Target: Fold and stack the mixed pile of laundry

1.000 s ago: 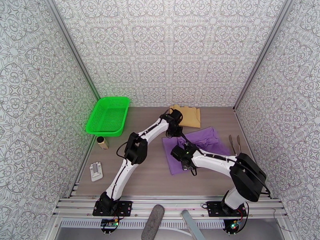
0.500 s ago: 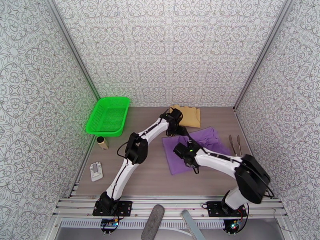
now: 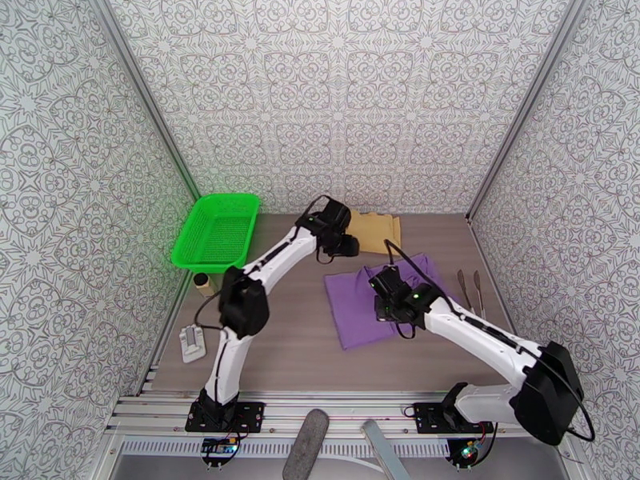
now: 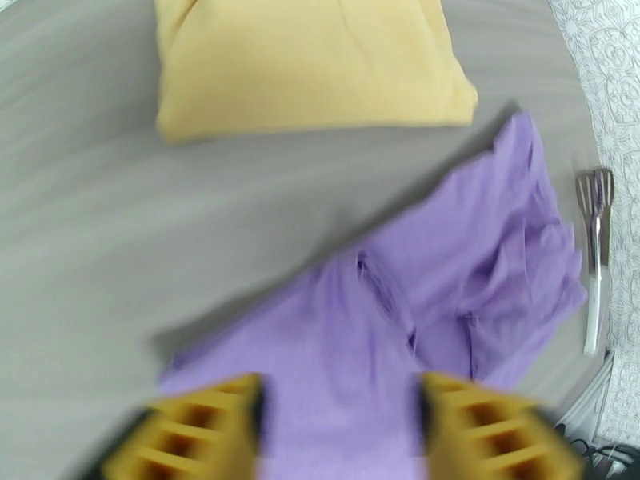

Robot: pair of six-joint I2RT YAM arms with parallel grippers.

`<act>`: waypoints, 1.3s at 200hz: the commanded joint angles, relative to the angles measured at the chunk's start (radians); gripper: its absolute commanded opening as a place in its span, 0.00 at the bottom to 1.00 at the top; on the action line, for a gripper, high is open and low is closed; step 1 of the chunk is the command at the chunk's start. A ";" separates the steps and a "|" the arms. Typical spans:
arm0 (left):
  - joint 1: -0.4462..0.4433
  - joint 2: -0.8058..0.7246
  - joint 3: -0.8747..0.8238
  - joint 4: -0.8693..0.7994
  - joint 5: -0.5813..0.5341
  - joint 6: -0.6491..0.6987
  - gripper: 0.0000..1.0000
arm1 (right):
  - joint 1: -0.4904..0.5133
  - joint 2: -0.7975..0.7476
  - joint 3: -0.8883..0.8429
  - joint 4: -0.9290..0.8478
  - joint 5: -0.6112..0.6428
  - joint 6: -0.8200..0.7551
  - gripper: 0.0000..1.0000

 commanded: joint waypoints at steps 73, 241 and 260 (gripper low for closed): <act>-0.016 0.029 -0.350 0.221 -0.087 -0.122 0.08 | -0.096 0.340 0.114 0.277 -0.131 -0.049 0.00; 0.038 0.084 -0.317 0.228 -0.087 -0.077 0.08 | -0.278 0.467 0.276 0.243 -0.223 -0.151 0.01; 0.064 0.117 -0.276 0.221 -0.087 -0.063 0.08 | -0.277 0.353 0.250 0.203 -0.252 -0.172 0.18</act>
